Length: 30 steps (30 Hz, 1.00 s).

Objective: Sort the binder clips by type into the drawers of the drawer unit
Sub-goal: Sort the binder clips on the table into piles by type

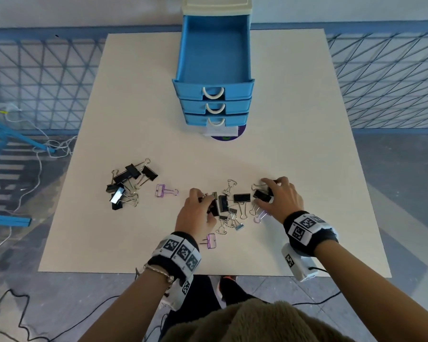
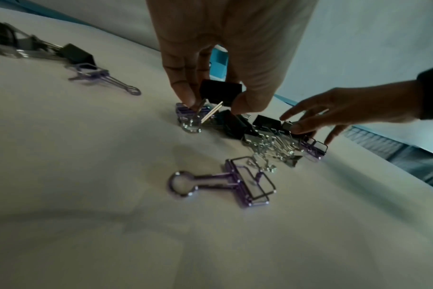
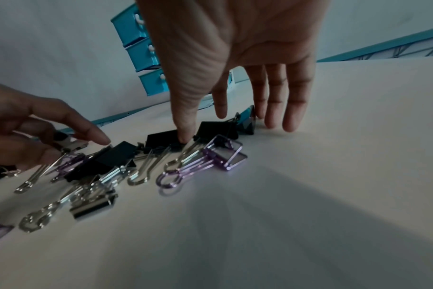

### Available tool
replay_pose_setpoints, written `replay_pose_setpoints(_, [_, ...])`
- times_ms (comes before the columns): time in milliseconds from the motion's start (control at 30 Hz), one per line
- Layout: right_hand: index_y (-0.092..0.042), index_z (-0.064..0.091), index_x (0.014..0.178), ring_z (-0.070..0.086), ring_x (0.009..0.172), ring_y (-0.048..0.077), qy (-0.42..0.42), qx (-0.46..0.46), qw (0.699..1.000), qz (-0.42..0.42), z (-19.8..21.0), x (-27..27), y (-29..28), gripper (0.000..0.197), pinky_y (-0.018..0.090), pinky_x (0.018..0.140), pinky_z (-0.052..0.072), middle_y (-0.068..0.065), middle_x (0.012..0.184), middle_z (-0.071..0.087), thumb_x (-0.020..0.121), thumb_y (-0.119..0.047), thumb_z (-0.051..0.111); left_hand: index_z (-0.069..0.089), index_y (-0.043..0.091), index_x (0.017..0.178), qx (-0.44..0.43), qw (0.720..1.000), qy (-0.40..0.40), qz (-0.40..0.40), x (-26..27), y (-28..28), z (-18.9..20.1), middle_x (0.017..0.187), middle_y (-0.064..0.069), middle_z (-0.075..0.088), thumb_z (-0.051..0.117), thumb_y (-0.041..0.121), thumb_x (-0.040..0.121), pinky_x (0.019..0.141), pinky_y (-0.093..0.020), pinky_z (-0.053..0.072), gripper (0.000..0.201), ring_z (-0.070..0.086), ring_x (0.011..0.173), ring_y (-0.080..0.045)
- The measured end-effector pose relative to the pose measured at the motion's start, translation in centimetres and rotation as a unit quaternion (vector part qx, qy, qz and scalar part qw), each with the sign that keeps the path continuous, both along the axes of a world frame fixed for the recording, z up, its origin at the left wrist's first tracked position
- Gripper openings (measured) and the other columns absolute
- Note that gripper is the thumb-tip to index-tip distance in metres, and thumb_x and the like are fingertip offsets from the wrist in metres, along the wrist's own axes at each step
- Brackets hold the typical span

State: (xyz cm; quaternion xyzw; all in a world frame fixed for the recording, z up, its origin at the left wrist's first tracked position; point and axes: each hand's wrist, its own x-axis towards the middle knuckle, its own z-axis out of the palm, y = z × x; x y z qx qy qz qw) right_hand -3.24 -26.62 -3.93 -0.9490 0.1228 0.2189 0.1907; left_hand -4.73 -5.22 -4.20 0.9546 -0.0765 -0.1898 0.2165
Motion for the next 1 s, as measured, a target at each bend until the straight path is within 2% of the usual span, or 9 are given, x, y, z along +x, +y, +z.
replay_pose_setpoints(133, [-0.026, 0.051, 0.125, 0.045, 0.115, 0.031, 0.012, 0.006, 1.000, -0.003, -0.2, 0.4, 0.1, 0.051, 0.040, 0.087, 0.047, 0.011, 0.128, 0.041, 0.078, -0.036, 0.067, 0.043, 0.013, 0.130, 0.052, 0.998, 0.015, -0.019, 0.3, -1.2, -0.7, 0.124, -0.013, 0.038, 0.051, 0.013, 0.083, 0.078, -0.033, 0.052, 0.048, 0.050, 0.102, -0.026])
replay_pose_setpoints(267, [-0.020, 0.058, 0.117, 0.053, 0.105, 0.035, 0.004, 0.040, 0.999, -0.024, -0.2, 0.8, -0.1, 0.042, 0.039, 0.085, 0.049, 0.015, 0.121, 0.042, 0.077, -0.024, 0.068, 0.036, 0.015, 0.134, 0.080, 0.996, 0.015, -0.032, 0.5, -1.7, -1.0, 0.128, -0.012, 0.036, 0.050, 0.019, 0.085, 0.077, -0.033, 0.052, 0.052, 0.047, 0.108, -0.026])
replay_pose_setpoints(433, [-0.013, 0.056, 0.111, 0.058, 0.094, 0.038, 0.008, 0.051, 0.998, -0.032, -0.1, 1.5, -0.1, 0.040, 0.041, 0.083, 0.052, 0.017, 0.117, 0.040, 0.073, -0.018, 0.069, 0.033, 0.017, 0.135, 0.081, 0.996, 0.023, -0.035, 0.4, -1.8, -1.0, 0.133, -0.010, 0.032, 0.055, 0.028, 0.086, 0.077, -0.033, 0.052, 0.055, 0.043, 0.114, -0.024])
replay_pose_setpoints(600, [-0.008, 0.050, 0.110, 0.060, 0.091, 0.039, 0.010, 0.061, 0.997, -0.041, 0.0, 2.4, 0.0, 0.044, 0.040, 0.079, 0.052, 0.017, 0.119, 0.039, 0.071, -0.014, 0.070, 0.039, 0.015, 0.131, 0.052, 0.998, 0.018, -0.031, 1.2, -1.8, -1.0, 0.127, -0.009, 0.038, 0.058, 0.020, 0.086, 0.080, -0.035, 0.054, 0.048, 0.046, 0.111, -0.024])
replay_pose_setpoints(800, [-0.007, 0.054, 0.110, 0.056, 0.097, 0.037, 0.014, 0.078, 0.996, -0.036, -0.2, 3.3, -0.4, 0.036, 0.033, 0.076, 0.043, 0.017, 0.116, 0.047, 0.075, -0.007, 0.063, 0.040, 0.012, 0.130, 0.023, 0.999, 0.011, -0.037, 1.6, -1.6, -0.7, 0.125, -0.009, 0.041, 0.059, 0.019, 0.086, 0.083, -0.036, 0.053, 0.049, 0.049, 0.108, -0.023])
replay_pose_setpoints(900, [-0.006, 0.055, 0.109, 0.056, 0.098, 0.037, 0.005, 0.106, 0.992, -0.066, -0.2, 3.5, -0.8, 0.035, 0.028, 0.075, 0.037, 0.019, 0.114, 0.050, 0.075, -0.004, 0.063, 0.046, 0.011, 0.126, -0.027, 1.000, 0.010, -0.009, 1.9, -1.3, -0.4, 0.123, -0.009, 0.043, 0.061, 0.020, 0.084, 0.086, -0.038, 0.051, 0.046, 0.053, 0.103, -0.025])
replay_pose_setpoints(1000, [-0.004, 0.055, 0.110, 0.054, 0.095, 0.034, -0.009, 0.128, 0.988, -0.088, 0.3, 3.7, -1.4, 0.037, 0.028, 0.078, 0.038, 0.022, 0.114, 0.051, 0.074, -0.002, 0.063, 0.053, 0.011, 0.121, -0.119, 0.992, -0.006, 0.051, 2.2, -0.7, 0.0, 0.113, -0.009, 0.047, 0.067, 0.018, 0.080, 0.085, -0.032, 0.049, 0.044, 0.056, 0.089, -0.022])
